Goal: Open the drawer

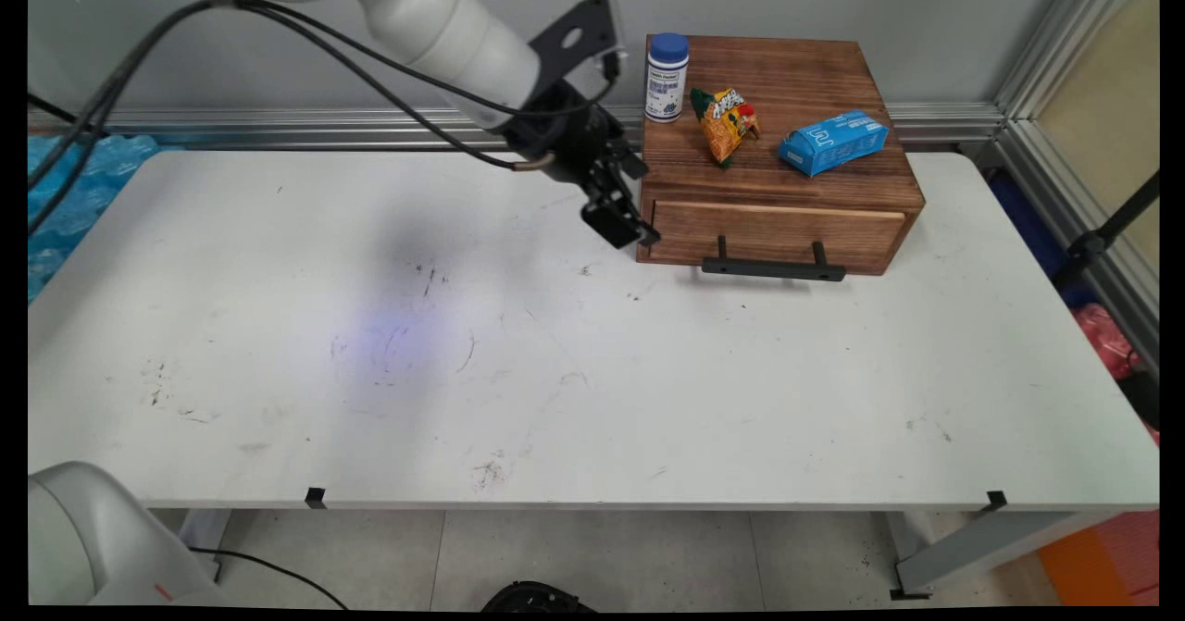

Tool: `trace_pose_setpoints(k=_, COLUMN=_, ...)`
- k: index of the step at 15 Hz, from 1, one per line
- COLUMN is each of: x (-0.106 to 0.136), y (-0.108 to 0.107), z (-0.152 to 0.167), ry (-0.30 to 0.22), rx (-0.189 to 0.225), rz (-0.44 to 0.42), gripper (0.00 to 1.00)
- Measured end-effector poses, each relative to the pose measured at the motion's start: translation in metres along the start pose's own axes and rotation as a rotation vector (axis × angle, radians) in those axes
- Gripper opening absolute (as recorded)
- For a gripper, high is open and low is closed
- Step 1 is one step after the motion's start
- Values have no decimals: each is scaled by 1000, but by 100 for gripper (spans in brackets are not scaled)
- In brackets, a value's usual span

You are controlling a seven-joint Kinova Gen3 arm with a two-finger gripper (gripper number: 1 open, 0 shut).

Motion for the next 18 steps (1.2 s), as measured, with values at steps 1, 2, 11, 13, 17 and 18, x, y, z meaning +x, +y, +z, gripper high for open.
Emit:
trace_pose_setpoints(k=1, x=3, y=1, z=4, ry=-1, rx=1, rz=2, gripper=100)
trace_pose_setpoints(k=2, x=7, y=1, z=10, ry=-2, rx=1, rz=4, gripper=100)
trace_pose_setpoints(k=11, x=39, y=7, z=68, ry=-35, rx=15, rz=29, gripper=100)
trace_pose_setpoints(k=13, x=48, y=9, z=86, ry=-46, rx=15, rz=32, gripper=100)
trace_pose_setpoints(k=17, x=59, y=12, z=117, ry=-65, rx=14, rz=37, gripper=100)
trace_pose_setpoints(k=18, x=61, y=12, z=127, ry=-72, rx=12, rz=39, gripper=100)
